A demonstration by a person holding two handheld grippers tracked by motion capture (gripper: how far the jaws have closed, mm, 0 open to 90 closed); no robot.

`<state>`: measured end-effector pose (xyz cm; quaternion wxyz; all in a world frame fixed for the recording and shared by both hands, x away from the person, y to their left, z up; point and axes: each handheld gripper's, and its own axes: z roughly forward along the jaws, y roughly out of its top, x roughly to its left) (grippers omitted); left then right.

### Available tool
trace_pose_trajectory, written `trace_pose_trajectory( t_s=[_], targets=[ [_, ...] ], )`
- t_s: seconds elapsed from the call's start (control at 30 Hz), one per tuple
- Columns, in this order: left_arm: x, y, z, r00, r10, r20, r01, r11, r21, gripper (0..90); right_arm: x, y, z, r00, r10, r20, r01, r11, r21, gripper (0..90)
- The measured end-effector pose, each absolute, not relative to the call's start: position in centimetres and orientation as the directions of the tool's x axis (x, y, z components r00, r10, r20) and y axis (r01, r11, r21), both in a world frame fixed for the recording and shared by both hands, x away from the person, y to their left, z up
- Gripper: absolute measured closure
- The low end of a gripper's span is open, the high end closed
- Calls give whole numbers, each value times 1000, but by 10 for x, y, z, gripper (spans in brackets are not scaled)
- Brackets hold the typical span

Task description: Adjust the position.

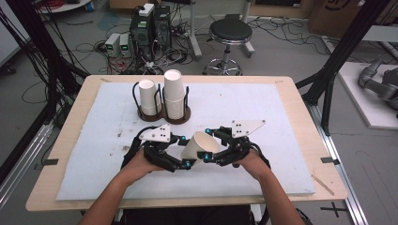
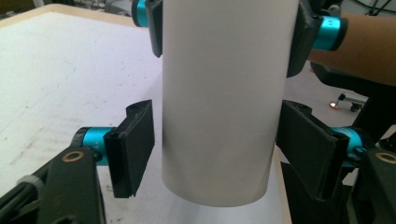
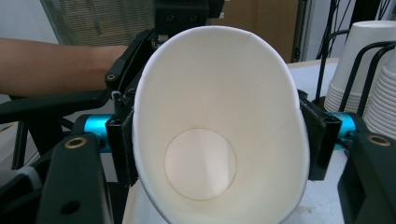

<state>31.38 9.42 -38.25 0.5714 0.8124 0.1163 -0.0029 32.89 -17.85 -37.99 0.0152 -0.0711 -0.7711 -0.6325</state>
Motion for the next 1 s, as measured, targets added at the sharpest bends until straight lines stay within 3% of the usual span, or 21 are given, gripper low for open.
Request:
trace_pose_trajectory(
  t_s=[0.27, 0.37, 0.47, 0.5, 0.63, 0.67, 0.73, 0.87, 1.0],
  targets=[
    [315, 91, -385, 973, 181, -145, 199, -337, 920, 284, 329, -179, -379, -989, 91, 118, 134, 193, 972, 329],
    [314, 91, -385, 980, 155, -123, 170, -336, 926, 347, 329, -179, -378, -989, 86, 120, 134, 187, 973, 330],
    [314, 93, -384, 981, 149, -125, 167, -311, 936, 352, 329, -179, -378, -984, 98, 151, 166, 164, 972, 245],
    [314, 93, -383, 980, 152, -131, 171, -297, 939, 353, 328, -179, -378, -981, 120, 152, 170, 153, 974, 175],
    [315, 99, -381, 979, 152, -136, 171, -248, 954, 355, 328, -180, -379, -976, 131, 175, 192, 129, 973, 165],
    [315, 99, -381, 979, 150, -136, 171, -253, 952, 355, 328, -180, -379, -976, 128, 176, 192, 128, 973, 176],
    [315, 99, -382, 980, 146, -136, 171, -262, 950, 356, 329, -180, -379, -981, 101, 168, 180, 126, 976, 297],
    [314, 98, -382, 976, 168, -138, 180, -270, 946, 340, 329, -179, -379, -985, 85, 149, 159, 125, 979, 316],
    [314, 95, -383, 964, 208, -164, 221, -289, 932, 263, 329, -180, -378, -987, 99, 129, 142, 143, 979, 334]
  ],
)
